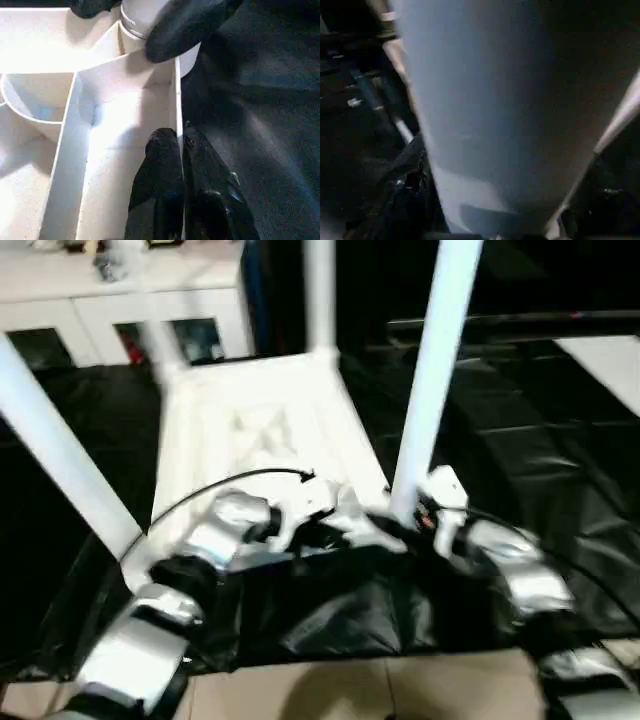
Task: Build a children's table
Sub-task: Rotate leg to tighten
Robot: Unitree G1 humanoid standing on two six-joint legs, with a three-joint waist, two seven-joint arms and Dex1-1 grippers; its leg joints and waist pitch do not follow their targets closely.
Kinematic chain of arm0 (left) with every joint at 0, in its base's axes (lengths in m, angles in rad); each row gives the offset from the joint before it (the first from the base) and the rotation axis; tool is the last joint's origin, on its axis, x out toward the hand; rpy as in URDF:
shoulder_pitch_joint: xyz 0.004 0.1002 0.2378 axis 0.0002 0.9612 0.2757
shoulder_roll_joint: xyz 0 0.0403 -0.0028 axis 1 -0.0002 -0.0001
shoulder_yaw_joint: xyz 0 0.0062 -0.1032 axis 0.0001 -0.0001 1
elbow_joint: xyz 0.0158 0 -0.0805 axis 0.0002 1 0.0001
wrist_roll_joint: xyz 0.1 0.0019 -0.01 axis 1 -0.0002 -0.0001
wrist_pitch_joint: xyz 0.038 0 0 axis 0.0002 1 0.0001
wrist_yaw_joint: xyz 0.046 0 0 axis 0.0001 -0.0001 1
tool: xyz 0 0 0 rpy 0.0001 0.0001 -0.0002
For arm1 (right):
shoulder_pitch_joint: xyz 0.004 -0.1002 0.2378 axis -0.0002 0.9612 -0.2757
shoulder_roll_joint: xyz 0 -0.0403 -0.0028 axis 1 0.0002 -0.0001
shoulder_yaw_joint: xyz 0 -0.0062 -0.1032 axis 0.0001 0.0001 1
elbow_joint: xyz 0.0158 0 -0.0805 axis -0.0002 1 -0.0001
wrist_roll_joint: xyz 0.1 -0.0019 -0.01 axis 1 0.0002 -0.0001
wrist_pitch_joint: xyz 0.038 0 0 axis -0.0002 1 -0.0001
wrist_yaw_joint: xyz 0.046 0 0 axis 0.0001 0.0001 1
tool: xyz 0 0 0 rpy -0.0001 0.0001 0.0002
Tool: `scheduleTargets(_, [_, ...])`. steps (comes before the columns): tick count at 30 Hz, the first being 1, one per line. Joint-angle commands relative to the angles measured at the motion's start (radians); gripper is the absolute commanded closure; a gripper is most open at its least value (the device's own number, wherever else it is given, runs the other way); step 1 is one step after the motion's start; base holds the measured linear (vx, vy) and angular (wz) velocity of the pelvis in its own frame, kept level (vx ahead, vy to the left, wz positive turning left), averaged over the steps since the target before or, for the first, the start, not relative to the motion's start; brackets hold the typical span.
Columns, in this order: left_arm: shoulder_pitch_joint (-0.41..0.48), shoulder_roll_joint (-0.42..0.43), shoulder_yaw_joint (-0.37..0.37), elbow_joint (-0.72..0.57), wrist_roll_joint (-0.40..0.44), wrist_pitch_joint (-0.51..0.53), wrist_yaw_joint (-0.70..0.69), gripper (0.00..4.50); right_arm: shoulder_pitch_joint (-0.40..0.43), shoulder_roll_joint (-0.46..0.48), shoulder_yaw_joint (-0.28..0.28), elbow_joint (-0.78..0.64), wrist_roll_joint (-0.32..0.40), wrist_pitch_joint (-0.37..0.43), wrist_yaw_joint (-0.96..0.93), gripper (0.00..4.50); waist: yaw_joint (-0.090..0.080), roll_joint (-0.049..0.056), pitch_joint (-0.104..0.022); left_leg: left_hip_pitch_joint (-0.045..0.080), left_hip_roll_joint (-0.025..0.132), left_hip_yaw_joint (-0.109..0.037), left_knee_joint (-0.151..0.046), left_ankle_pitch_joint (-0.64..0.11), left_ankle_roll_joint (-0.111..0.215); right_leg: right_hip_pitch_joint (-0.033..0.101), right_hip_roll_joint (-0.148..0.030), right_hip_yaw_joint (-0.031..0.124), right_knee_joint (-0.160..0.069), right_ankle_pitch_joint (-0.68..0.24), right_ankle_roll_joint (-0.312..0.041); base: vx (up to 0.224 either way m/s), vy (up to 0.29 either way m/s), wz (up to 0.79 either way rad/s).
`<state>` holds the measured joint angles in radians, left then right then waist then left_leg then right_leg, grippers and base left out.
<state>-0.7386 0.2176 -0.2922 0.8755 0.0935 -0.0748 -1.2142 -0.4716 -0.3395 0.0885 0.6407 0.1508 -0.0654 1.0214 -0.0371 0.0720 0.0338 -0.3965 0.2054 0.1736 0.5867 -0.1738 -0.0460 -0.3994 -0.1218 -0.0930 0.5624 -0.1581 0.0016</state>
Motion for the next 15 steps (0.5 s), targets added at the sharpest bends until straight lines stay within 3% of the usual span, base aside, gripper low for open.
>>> scheduleTargets(1, [0.008,-0.002,-0.018,-0.010,-0.012,-0.021,-0.046,4.50,0.005,-0.005,0.020,-0.032,0.015,0.020,0.060,1.37,0.010,-0.017,-0.078,0.014,0.017,0.007,-0.046,-0.067,0.214,0.059,-0.018,0.024,-0.019,0.076,-0.319,0.000,0.000,0.00])
scheduleTargets(2, [0.009,0.008,-0.021,-0.007,-0.009,-0.028,-0.065,4.50,0.004,-0.018,0.027,-0.037,0.016,0.025,0.095,1.55,0.015,-0.020,-0.078,0.014,0.017,0.008,-0.045,-0.061,0.223,0.058,-0.018,0.024,-0.018,0.076,-0.320,0.000,0.000,0.00])
scheduleTargets(4, [0.009,0.027,-0.029,0.000,-0.003,-0.046,-0.097,4.50,0.000,-0.041,0.042,-0.040,0.016,0.025,0.152,1.73,0.033,-0.022,-0.071,0.014,0.018,0.012,-0.046,-0.102,0.214,0.052,-0.020,0.026,-0.024,-0.005,-0.313,0.000,0.000,0.00])
scheduleTargets(7, [0.007,0.043,-0.039,0.012,-0.001,-0.067,-0.132,4.50,-0.014,-0.061,0.056,-0.031,0.022,0.028,0.211,2.00,0.045,-0.026,-0.063,0.019,0.023,0.013,-0.057,-0.215,0.149,0.048,-0.021,0.029,-0.036,-0.174,-0.280,0.000,0.000,0.00])
scheduleTargets(9, [0.005,0.049,-0.041,0.016,0.002,-0.073,-0.145,4.50,-0.022,-0.069,0.066,-0.025,0.019,0.027,0.236,2.14,0.050,-0.026,-0.061,0.023,0.025,0.013,-0.062,-0.251,0.115,0.043,-0.020,0.033,-0.039,-0.216,-0.269,0.000,0.000,0.00])
scheduleTargets(13, [-0.003,0.053,-0.042,0.026,0.003,-0.079,-0.157,4.50,-0.030,-0.074,0.075,-0.021,0.017,0.034,0.268,2.39,0.047,-0.029,-0.059,0.019,0.023,0.012,-0.066,-0.266,0.092,0.046,-0.019,0.035,-0.039,-0.235,-0.256,0.000,0.000,0.00])
scheduleTargets(15, [-0.006,0.054,-0.041,0.030,0.004,-0.080,-0.165,4.50,-0.031,-0.076,0.081,-0.022,0.014,0.041,0.287,2.43,0.046,-0.033,-0.062,0.018,0.021,0.013,-0.064,-0.246,0.096,0.048,-0.018,0.037,-0.036,-0.210,-0.256,0.000,0.000,0.00])
